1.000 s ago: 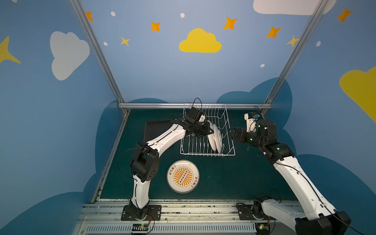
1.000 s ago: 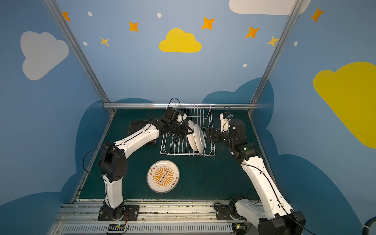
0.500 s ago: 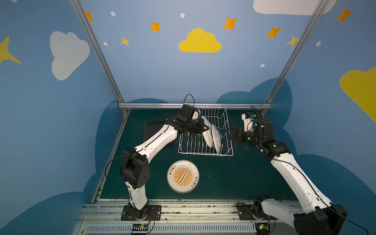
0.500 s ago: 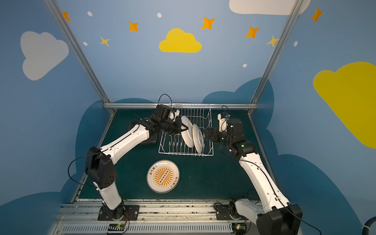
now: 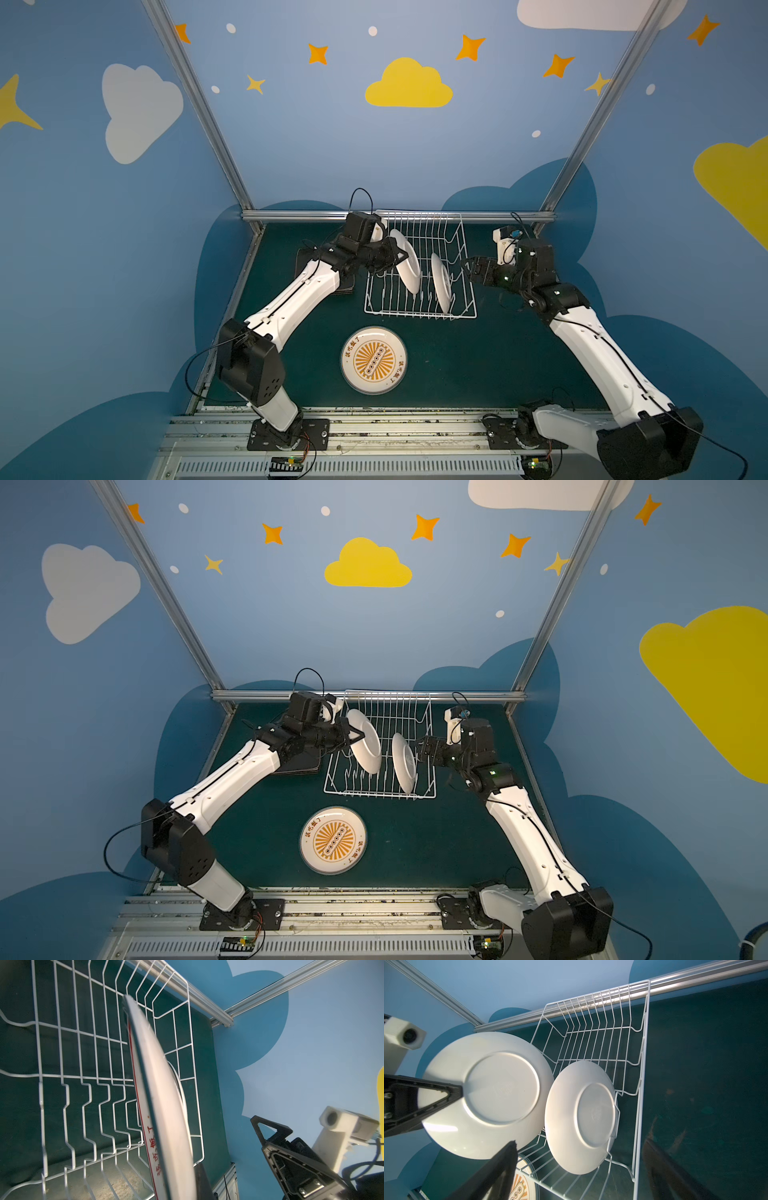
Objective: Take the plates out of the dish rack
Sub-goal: 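Swing the plate upright over the rack while the right gripper reaches its rim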
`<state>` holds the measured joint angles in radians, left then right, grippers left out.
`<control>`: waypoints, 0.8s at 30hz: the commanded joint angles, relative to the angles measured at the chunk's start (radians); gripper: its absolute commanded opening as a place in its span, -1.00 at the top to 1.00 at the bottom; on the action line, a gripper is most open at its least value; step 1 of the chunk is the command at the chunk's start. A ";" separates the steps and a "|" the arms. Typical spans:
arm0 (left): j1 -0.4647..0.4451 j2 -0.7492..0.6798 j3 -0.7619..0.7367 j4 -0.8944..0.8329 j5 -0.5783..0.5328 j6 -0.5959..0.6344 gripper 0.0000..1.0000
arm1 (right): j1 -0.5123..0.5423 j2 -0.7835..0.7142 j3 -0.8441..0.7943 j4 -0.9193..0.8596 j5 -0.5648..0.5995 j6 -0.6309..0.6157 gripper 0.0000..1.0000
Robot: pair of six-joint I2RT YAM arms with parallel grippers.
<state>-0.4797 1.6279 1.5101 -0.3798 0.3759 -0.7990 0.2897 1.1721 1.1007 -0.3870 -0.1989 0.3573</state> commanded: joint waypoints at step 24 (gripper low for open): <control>-0.066 -0.369 -0.349 0.299 -0.274 1.054 0.95 | 0.027 0.198 0.270 -0.015 -0.346 0.238 -0.77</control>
<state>-0.5224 1.3087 1.1923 -0.2062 0.1360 0.0273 0.3023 1.3567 1.3140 -0.4000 -0.4725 0.5690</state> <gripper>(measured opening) 0.084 0.886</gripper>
